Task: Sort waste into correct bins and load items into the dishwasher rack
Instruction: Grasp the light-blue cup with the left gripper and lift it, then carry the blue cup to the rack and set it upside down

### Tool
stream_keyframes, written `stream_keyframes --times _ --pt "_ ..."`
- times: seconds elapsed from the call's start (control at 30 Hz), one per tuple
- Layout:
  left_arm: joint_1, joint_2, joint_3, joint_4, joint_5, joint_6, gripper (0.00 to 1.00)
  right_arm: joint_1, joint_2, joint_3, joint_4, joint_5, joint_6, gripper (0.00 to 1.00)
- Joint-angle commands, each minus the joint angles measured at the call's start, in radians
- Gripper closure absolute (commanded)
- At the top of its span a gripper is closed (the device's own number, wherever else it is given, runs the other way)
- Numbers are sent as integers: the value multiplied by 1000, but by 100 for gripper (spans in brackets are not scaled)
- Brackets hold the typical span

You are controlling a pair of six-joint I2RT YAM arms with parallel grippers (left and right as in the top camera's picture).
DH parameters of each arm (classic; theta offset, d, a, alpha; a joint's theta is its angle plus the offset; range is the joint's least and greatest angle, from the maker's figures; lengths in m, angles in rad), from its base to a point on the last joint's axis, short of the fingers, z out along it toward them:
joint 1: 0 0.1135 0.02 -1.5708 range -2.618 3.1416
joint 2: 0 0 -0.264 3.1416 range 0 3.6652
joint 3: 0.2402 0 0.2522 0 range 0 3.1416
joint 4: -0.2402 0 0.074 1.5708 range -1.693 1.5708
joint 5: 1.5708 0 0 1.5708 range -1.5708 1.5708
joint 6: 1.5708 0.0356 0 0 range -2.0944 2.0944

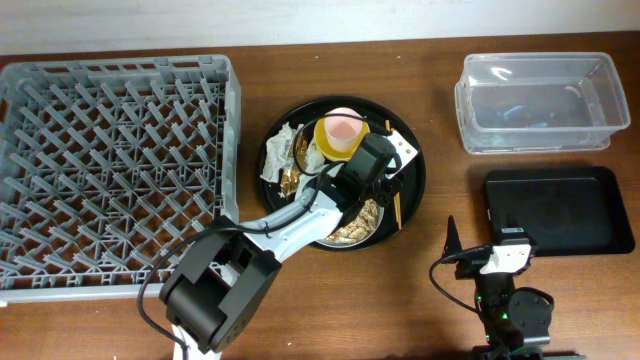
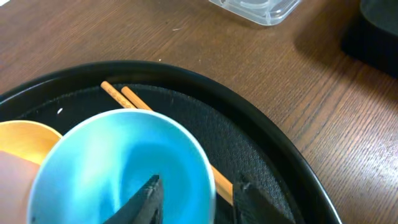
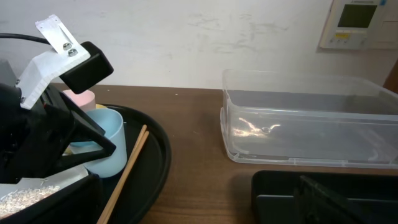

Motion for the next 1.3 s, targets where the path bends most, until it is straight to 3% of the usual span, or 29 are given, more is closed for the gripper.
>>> stream_keyframes --times 0.0,0.13,0.4,0.57,0.87,1.1,1.17,1.27 --pt "0 16 14 3 -7 7 72 8 -6 -5 -6 13 -3 2" --pt "0 16 14 3 -7 7 86 8 -6 -5 -6 13 -3 2" --pt "0 13 17 11 -6 6 99 8 -6 -5 -6 13 -3 2" --pt "0 -56 17 10 53 -6 99 8 -6 -5 -6 13 -3 2" --pt "12 -278 17 -24 65 -148 99 8 -6 -5 -6 13 -3 2" --pt "135 -450 17 -301 66 -336 99 8 -6 -5 -6 13 -3 2" --pt "188 -489 17 -338 137 -343 99 8 -6 -5 -6 13 -3 2" --pt "369 -503 17 -349 489 -435 100 8 -6 -5 -6 13 -3 2"
